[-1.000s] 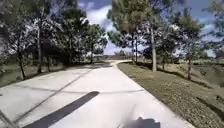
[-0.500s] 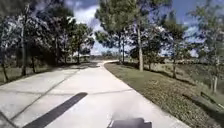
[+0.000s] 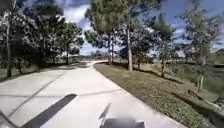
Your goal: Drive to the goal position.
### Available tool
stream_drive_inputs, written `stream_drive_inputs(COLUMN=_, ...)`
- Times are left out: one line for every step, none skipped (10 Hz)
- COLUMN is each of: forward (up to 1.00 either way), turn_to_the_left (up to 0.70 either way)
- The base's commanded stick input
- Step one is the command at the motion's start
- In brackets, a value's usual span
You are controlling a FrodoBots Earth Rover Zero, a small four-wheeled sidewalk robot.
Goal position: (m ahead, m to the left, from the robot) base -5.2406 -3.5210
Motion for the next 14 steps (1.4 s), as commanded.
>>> stream_drive_inputs(forward=0.00, turn_to_the_left=-0.85)
stream_drive_inputs(forward=0.00, turn_to_the_left=-0.85)
stream_drive_inputs(forward=0.00, turn_to_the_left=-0.85)
stream_drive_inputs(forward=0.00, turn_to_the_left=-0.85)
stream_drive_inputs(forward=0.00, turn_to_the_left=-0.85)
stream_drive_inputs(forward=0.00, turn_to_the_left=-0.85)
stream_drive_inputs(forward=0.00, turn_to_the_left=-0.85)
stream_drive_inputs(forward=0.00, turn_to_the_left=-0.85)
stream_drive_inputs(forward=0.00, turn_to_the_left=-0.85)
stream_drive_inputs(forward=0.00, turn_to_the_left=-0.85)
stream_drive_inputs(forward=0.00, turn_to_the_left=-0.85)
stream_drive_inputs(forward=0.00, turn_to_the_left=-0.85)
stream_drive_inputs(forward=0.00, turn_to_the_left=-0.85)
stream_drive_inputs(forward=0.00, turn_to_the_left=-0.85)
